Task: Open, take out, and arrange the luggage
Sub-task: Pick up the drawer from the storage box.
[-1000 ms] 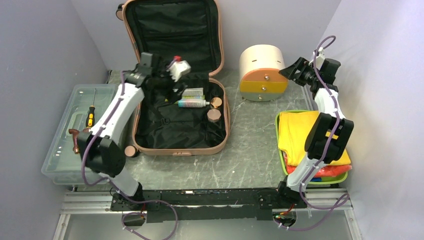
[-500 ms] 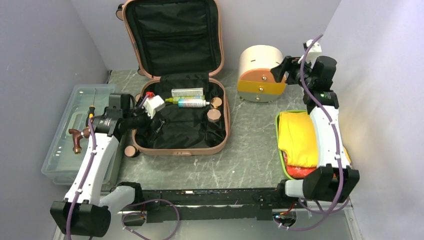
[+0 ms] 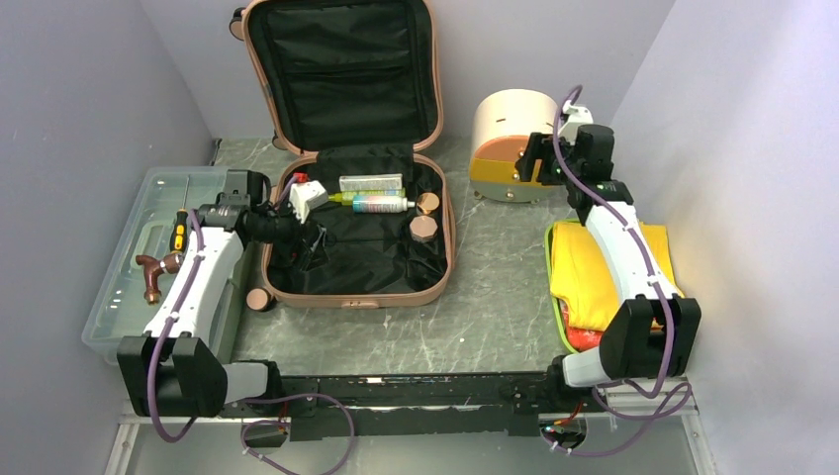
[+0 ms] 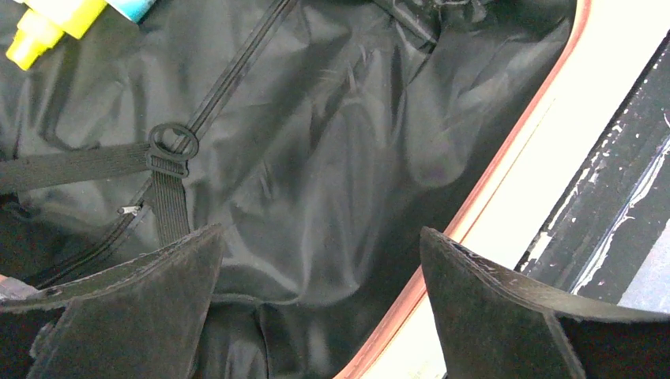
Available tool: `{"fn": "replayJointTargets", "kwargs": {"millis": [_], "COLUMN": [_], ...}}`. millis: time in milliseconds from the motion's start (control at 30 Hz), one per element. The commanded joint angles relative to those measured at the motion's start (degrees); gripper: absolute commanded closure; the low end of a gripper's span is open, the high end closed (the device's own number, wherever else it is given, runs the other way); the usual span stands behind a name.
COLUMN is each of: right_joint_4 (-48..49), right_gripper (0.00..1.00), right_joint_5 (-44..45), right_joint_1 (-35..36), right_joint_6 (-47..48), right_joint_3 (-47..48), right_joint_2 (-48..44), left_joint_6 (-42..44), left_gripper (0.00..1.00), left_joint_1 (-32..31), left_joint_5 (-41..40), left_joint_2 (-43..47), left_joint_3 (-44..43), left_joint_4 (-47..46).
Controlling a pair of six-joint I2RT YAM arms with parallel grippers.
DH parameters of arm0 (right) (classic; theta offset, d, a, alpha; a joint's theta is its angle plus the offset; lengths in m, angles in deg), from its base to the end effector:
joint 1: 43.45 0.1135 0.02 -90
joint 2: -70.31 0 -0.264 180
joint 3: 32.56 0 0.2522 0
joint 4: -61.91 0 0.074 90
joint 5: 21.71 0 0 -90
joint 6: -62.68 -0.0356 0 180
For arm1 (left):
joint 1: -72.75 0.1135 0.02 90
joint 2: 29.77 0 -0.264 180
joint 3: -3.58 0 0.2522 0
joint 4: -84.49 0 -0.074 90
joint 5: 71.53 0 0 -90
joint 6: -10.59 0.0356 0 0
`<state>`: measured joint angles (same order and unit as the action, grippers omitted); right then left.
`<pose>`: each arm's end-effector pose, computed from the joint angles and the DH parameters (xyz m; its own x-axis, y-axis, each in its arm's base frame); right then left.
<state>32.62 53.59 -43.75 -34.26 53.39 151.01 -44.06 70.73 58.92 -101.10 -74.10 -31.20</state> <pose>0.3276 0.0073 0.3529 -0.4318 0.1191 -0.8941 -0.1758 0.9611 0.2130 0.2388 -0.0315 0.3058 -0.4764 0.4574 -0.7509 0.7926 0.5931 -0.1416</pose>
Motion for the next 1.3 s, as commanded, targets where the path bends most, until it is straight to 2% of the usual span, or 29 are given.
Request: {"fn": "replayJointTargets", "kwargs": {"millis": [0,300,700,1133,1267], "right_joint_4": [3.85,4.55,3.92,3.66,3.99], "right_gripper": [0.25,0.25,0.27,0.47,0.58], "right_joint_5": [6.34,14.39,17.03,17.82,17.22], "right_joint_1": [3.05,7.74,8.20,8.20,8.19], "right_joint_6": [1.56,2.95,2.82,3.62,3.74], "right_joint_3": [1.05,3.71,8.05,10.90,10.89], "right_joint_2": [-0.14,5.36,10.43,14.31,14.11], "left_joint_6": [1.57,3.98,5.93,7.30,7.60], "left_gripper": [0.01,0.01,0.01,0.00,0.00], "left_joint_1": [1.70,8.74,11.44,12.86,13.00], "left_joint_5": [3.94,13.92,16.85,18.50,18.68], "left_joint_2": [-0.56,-0.48,-1.42,-2.20,-2.67], "left_joint_3": [0.31,0.77,0.44,0.46,0.22], "left_joint_4": [0.59,3.39,5.16,6.21,6.57]}}
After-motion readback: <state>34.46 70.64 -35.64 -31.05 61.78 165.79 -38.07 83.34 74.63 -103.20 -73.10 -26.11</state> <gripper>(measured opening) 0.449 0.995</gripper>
